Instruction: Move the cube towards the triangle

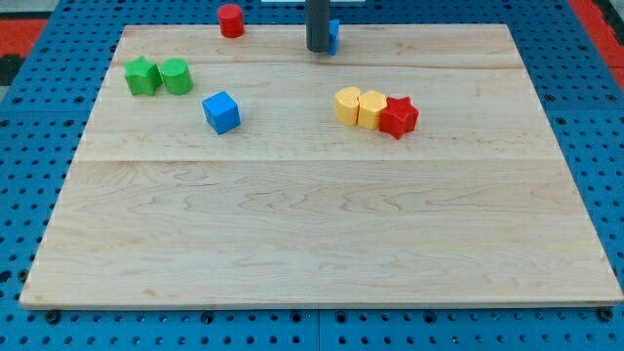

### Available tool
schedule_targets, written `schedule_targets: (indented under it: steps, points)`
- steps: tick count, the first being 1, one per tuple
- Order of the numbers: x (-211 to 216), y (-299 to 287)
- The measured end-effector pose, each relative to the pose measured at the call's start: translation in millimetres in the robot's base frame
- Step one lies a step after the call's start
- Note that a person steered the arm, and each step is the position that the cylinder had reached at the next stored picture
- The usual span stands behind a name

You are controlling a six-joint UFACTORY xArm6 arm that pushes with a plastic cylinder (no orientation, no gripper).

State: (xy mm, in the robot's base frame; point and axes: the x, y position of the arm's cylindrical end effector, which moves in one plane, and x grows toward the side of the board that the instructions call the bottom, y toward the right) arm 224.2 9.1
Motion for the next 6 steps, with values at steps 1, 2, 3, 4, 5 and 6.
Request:
schedule_targets:
  steps: [1, 2, 3, 4, 5, 6]
  points:
    - [23.9, -54.7]
    - [76.8, -157.8]
    - [142.3, -183.8]
    - [169.3, -113.6]
    - [155.6, -47.3]
    - [145.0, -48.7]
